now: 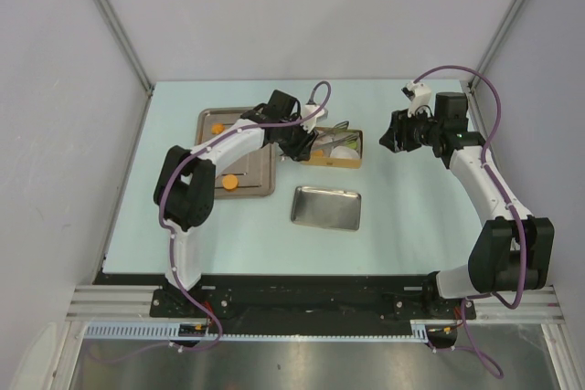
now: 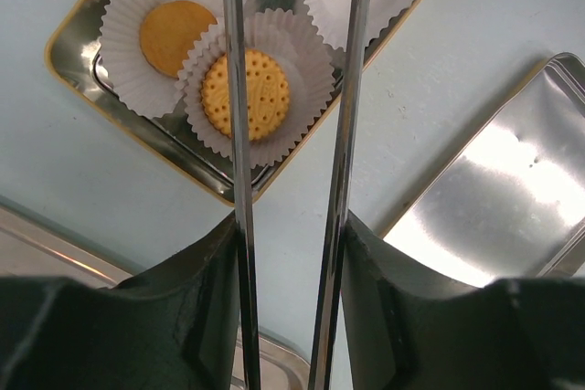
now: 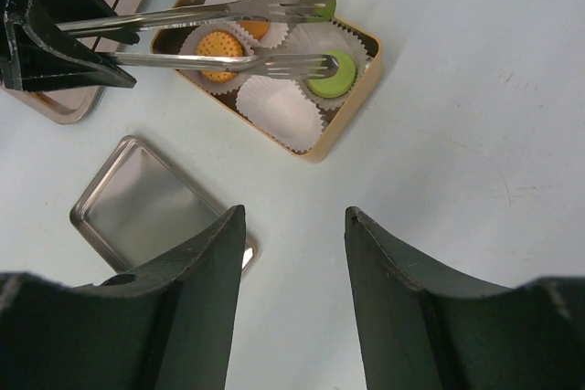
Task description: Pack the cookies
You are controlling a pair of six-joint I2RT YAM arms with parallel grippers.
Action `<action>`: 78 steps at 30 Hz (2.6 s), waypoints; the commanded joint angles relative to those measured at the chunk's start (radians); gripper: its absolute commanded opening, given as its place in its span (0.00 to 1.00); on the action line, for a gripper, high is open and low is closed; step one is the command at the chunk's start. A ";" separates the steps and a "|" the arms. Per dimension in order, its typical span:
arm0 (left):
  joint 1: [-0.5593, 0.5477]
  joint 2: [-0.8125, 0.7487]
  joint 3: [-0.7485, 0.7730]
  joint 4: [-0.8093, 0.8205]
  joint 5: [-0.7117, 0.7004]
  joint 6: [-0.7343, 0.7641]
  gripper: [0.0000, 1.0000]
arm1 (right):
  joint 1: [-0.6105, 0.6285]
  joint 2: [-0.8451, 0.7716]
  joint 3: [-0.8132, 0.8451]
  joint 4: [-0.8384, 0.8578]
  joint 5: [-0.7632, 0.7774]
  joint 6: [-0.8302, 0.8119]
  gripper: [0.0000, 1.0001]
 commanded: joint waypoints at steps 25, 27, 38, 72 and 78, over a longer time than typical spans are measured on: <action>0.167 -0.434 -0.297 0.024 0.008 0.013 0.46 | -0.005 -0.018 0.004 0.017 -0.030 -0.016 0.52; 0.223 -0.488 -0.335 0.001 0.016 0.033 0.47 | -0.005 -0.018 0.004 0.017 -0.028 -0.016 0.52; 0.539 -0.738 -0.576 -0.091 0.050 0.198 0.47 | -0.002 -0.011 0.004 0.017 -0.031 -0.016 0.52; 1.012 -0.772 -0.819 -0.196 0.128 0.504 0.49 | 0.004 0.005 0.004 0.015 -0.022 -0.023 0.52; 1.023 -0.746 -0.816 -0.196 0.136 0.507 0.49 | 0.005 0.008 0.004 0.016 -0.022 -0.025 0.52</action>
